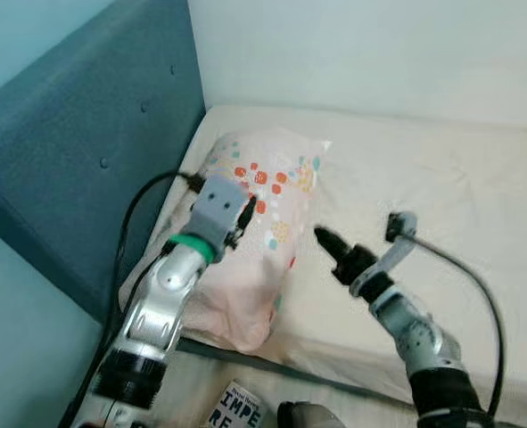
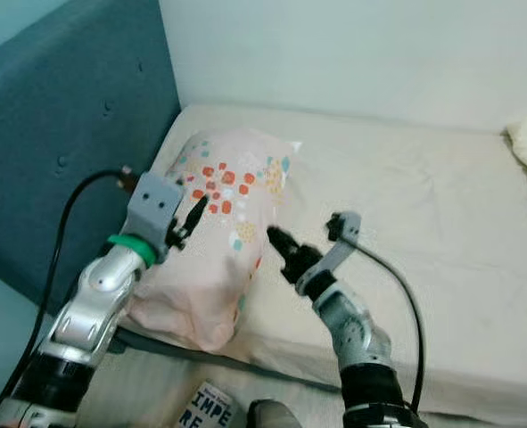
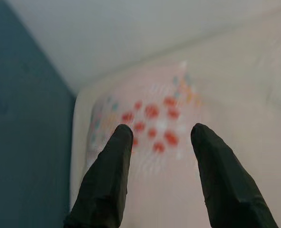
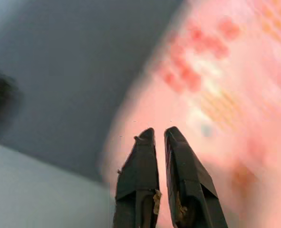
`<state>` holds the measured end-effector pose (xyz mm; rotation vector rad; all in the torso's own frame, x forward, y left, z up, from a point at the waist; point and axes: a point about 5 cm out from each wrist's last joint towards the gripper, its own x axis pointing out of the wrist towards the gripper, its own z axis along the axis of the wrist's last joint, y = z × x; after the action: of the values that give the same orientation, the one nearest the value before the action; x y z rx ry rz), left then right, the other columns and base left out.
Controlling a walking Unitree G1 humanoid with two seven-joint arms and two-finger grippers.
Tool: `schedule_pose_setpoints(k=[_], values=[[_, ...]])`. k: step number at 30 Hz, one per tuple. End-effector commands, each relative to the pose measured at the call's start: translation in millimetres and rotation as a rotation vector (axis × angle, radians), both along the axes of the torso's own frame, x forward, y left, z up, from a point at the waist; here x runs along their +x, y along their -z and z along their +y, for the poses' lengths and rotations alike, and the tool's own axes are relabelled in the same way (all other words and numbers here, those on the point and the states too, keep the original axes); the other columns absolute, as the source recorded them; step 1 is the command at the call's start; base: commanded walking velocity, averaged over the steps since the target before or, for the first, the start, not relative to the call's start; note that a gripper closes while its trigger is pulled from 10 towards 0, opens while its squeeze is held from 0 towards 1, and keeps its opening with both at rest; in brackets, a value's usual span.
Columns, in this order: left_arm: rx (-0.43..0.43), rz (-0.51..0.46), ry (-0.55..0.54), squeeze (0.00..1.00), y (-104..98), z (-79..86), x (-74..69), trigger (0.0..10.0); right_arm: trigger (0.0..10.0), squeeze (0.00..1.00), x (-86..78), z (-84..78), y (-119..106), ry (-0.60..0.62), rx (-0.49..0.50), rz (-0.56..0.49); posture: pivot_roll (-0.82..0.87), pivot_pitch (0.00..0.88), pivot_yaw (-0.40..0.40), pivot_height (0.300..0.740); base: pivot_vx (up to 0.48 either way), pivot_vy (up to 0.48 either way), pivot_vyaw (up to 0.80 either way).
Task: Clean up the room
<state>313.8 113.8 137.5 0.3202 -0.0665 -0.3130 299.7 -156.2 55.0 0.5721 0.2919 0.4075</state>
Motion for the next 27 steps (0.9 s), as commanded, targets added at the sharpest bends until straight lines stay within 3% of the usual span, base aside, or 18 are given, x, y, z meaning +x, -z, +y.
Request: schedule_pose_setpoints(k=[1, 3, 6, 10, 12, 15, 16, 20, 24, 27], values=[[0.016, 0.024, -0.017, 0.00, 7, 2.8, -1.7, 10.0, 10.0, 0.00, -5.7, -1.9, 14, 0.012, -0.049, 0.068, -0.03, 0.005, 0.017, 0.715, 0.000, 0.000, 0.00], [0.040, 0.074, -0.031, 0.00, 23, 9.8, -7.7, 10.0, 10.0, 0.00, -12.7, -8.8, 30, 0.055, -0.087, 0.131, -0.04, 0.014, 0.015, 0.715, 0.000, 0.000, 0.00], [0.058, 0.133, -0.041, 0.00, 40, 15.9, -14.6, 10.0, 10.0, 0.00, -20.3, -12.6, 40, 0.082, -0.126, 0.137, -0.03, 0.018, 0.015, 0.715, 0.000, 0.000, 0.00], [0.080, 0.328, -0.104, 0.00, 88, 37.6, -30.9, 10.0, 10.0, 0.00, -43.1, -9.2, 64, 0.005, -0.280, 0.151, -0.03, 0.023, 0.004, 0.715, 0.000, 0.000, 0.00], [0.057, 0.415, -0.146, 0.00, 107, 46.9, -38.7, 10.0, 10.0, 0.00, -49.2, -9.7, 73, -0.010, -0.333, 0.169, -0.03, 0.025, -0.003, 0.715, 0.000, 0.000, 0.00], [0.033, 0.471, -0.173, 0.00, 118, 52.0, -44.4, 10.0, 10.0, 0.00, -52.2, -9.9, 76, -0.020, -0.369, 0.178, -0.03, 0.025, -0.003, 0.715, 0.000, 0.000, 0.00], [0.001, 0.570, -0.241, 0.00, 140, 62.1, -58.0, 10.0, 10.0, 0.00, -56.6, -10.0, 83, -0.033, -0.473, 0.189, -0.03, 0.024, -0.015, 0.715, 0.000, 0.000, 0.00], [0.010, 0.617, -0.292, 0.00, 154, 68.3, -68.0, 10.0, 10.0, 0.00, -56.3, -7.6, 84, -0.017, -0.510, 0.157, -0.04, 0.024, -0.019, 0.715, 0.000, 0.000, 0.00], [0.006, 0.617, -0.306, 0.00, 156, 66.1, -70.2, 10.0, 10.0, 0.00, -51.9, 5.0, 81, -0.027, -0.436, 0.139, -0.03, 0.023, -0.026, 0.715, 0.000, 0.000, 0.00], [0.009, 0.602, -0.304, 0.00, 156, 64.7, -68.8, 10.0, 10.0, 0.00, -49.9, 13.5, 80, -0.058, -0.432, 0.110, -0.03, 0.021, -0.027, 0.715, 0.000, 0.000, 0.00]])
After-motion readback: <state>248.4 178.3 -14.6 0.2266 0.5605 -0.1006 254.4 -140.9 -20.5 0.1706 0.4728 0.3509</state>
